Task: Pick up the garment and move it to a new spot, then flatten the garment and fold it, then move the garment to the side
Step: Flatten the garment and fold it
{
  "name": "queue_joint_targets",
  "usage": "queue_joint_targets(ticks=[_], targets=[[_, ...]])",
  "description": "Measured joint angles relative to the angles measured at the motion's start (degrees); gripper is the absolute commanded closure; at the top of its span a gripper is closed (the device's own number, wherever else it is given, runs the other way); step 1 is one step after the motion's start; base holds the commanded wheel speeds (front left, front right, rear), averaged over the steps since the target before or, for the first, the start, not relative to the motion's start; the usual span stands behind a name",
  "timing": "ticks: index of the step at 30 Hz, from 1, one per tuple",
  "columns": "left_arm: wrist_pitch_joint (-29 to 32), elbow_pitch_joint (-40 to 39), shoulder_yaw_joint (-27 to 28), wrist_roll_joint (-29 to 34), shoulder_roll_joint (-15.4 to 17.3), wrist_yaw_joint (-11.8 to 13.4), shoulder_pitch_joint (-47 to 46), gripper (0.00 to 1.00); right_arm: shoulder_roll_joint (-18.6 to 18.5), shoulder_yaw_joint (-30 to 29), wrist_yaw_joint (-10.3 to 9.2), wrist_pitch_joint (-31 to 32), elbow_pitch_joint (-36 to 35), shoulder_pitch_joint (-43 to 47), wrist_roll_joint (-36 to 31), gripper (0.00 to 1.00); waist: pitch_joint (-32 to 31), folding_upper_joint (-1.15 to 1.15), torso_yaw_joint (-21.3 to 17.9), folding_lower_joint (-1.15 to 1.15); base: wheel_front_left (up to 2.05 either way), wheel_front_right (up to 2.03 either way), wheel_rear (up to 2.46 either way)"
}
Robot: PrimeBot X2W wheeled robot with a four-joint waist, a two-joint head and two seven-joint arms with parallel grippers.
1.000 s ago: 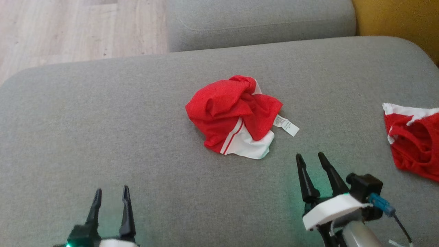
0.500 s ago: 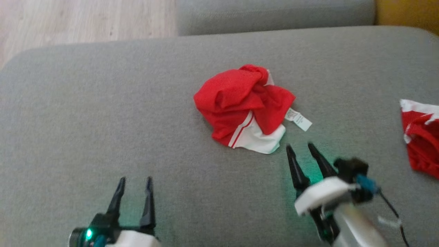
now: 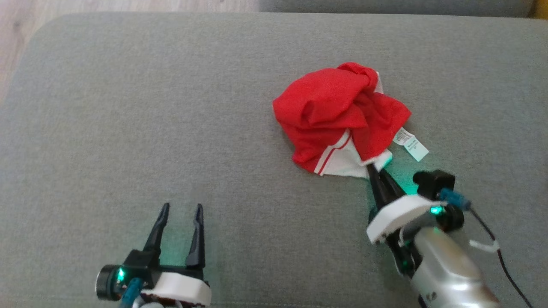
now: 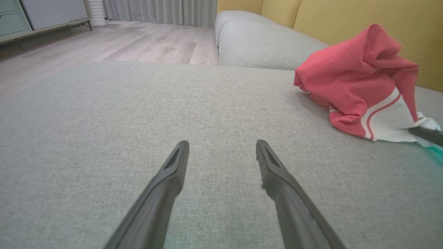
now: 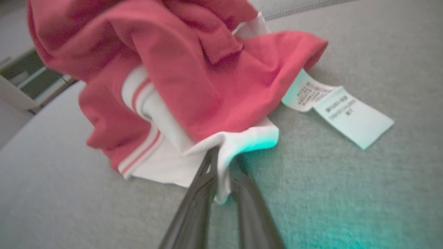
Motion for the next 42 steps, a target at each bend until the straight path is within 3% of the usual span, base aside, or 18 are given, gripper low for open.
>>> queue_joint_targets(ticks=[8,16,24,26,33,39,42], targets=[[0.0,0.0,0.7,-0.5,0.0,0.1,0.2,0.0,0.4,-6.0,0.0,0.7,-22.3,-1.5,1.7,1.0,-2.0,0.0,-3.4,-0.01,0.0,0.0,0.0],[0.0,0.8,-0.6,-1.4,0.0,0.1,1.1,0.0,-0.2,-3.8,0.0,0.6,-34.6,-18.7,1.3,1.0,-5.8,0.0,-4.4,-0.02,0.0,0.0,0.0],[0.0,2.3,-1.9,-2.6,0.0,-0.4,3.2,0.0,-0.7,9.0,0.0,0.6,-30.9,-30.1,4.5,1.0,-7.6,0.0,0.2,-0.02,0.0,0.0,0.0],[0.0,2.4,-2.8,-2.8,0.0,-0.4,3.2,0.0,-0.6,9.8,0.0,0.6,-30.0,-33.3,5.8,1.0,-7.7,0.0,1.9,-0.02,0.0,0.0,0.0],[0.0,2.6,-3.3,-3.5,0.0,-0.3,4.4,0.0,-0.5,4.3,0.0,0.6,-26.4,-39.0,4.2,1.0,-7.3,0.0,6.1,-0.02,0.0,0.0,0.0],[0.0,2.4,-2.3,-3.5,0.0,0.2,5.4,0.0,-2.1,-2.4,0.0,0.6,-21.9,-34.9,-0.9,1.0,-6.7,0.0,4.5,-0.02,0.0,0.0,0.0],[0.0,2.2,-1.4,-3.5,0.0,0.2,5.3,0.0,-5.3,-5.4,0.0,0.6,-16.4,-27.6,-2.5,1.0,-5.9,0.0,3.2,-0.01,0.0,0.0,0.0]])
